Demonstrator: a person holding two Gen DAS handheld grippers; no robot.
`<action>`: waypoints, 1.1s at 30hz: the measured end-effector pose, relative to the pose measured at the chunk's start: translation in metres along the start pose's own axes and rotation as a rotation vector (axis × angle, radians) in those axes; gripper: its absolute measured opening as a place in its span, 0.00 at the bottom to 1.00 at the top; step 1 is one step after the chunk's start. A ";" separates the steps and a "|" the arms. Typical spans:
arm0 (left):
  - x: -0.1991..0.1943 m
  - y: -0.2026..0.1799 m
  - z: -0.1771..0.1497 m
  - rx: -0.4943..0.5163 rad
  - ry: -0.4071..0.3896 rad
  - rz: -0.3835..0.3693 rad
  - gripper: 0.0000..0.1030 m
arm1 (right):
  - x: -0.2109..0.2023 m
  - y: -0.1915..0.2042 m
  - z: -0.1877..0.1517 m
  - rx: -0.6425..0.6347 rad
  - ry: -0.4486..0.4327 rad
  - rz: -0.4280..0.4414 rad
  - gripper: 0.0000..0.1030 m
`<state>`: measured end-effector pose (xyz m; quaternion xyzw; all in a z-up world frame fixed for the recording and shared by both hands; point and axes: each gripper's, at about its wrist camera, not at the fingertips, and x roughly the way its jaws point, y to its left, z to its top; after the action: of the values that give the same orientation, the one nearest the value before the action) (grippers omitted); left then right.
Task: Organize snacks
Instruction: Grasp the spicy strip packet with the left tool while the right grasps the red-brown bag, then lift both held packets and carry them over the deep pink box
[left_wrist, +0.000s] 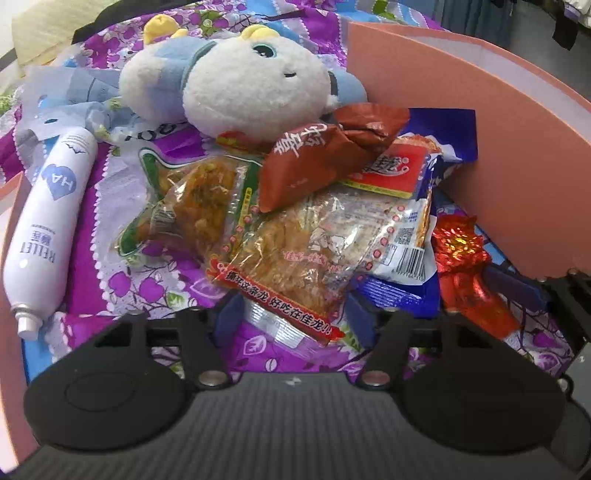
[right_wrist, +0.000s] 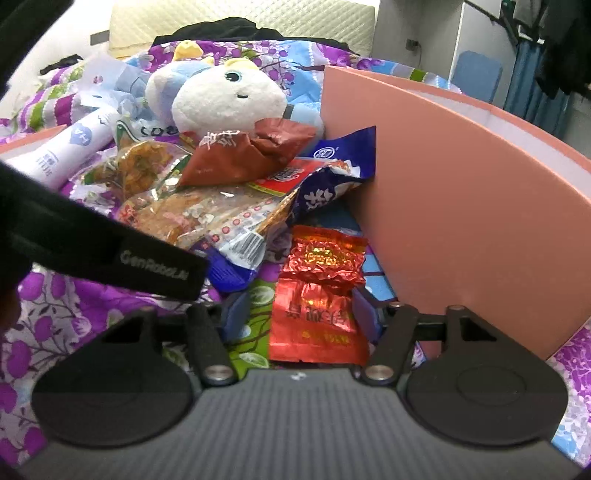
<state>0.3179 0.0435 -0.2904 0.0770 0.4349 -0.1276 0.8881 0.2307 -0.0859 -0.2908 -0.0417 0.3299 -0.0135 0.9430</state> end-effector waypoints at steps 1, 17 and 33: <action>-0.002 -0.001 0.000 0.002 -0.002 0.005 0.57 | -0.002 0.001 0.000 -0.004 0.001 0.010 0.44; -0.065 0.000 -0.034 -0.126 -0.029 0.047 0.43 | -0.030 0.002 -0.003 -0.099 0.031 0.139 0.03; -0.139 0.022 -0.113 -0.387 -0.061 0.175 0.43 | -0.037 0.010 -0.004 -0.129 -0.084 0.046 0.42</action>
<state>0.1577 0.1144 -0.2484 -0.0613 0.4157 0.0334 0.9068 0.1996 -0.0739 -0.2715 -0.0953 0.2911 0.0314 0.9514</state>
